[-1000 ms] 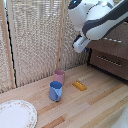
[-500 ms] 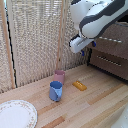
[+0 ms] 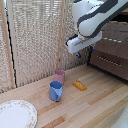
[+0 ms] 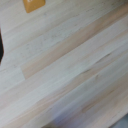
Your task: Propose to navigate your clamp on the clench of the first drawer. Use gentle force to register to the cabinet. Send posterior your swing mandate till over it lurks, a cup of pink essence. Fortify your grip after aiming concentric with the pink cup’s periphery. Manoeuvre the pink towards the cabinet's top. Drop your compression till the cup is resting inside.
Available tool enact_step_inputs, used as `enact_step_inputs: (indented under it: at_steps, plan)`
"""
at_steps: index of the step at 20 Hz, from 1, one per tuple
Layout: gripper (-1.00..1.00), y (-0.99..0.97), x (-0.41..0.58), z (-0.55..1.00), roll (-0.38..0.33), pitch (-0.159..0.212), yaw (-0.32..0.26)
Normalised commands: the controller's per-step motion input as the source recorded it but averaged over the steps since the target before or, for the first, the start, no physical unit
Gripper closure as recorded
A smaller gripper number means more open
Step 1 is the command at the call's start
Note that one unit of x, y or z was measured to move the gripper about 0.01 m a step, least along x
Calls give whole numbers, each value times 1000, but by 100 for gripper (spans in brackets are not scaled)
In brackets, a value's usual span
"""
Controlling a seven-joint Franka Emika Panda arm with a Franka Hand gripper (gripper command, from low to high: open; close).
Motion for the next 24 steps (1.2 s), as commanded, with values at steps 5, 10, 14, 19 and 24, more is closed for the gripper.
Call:
enact_step_inputs:
  at_steps: [5,10,14,19,24]
  plan:
    - [-100,69,486,-75,198,0,-201]
    - [-100,284,451,-128,179,4,-168]
    - [-100,291,439,-101,184,1,-167]
    - [-100,263,497,-49,163,19,-160]
    - [-100,161,564,-24,137,57,-149]
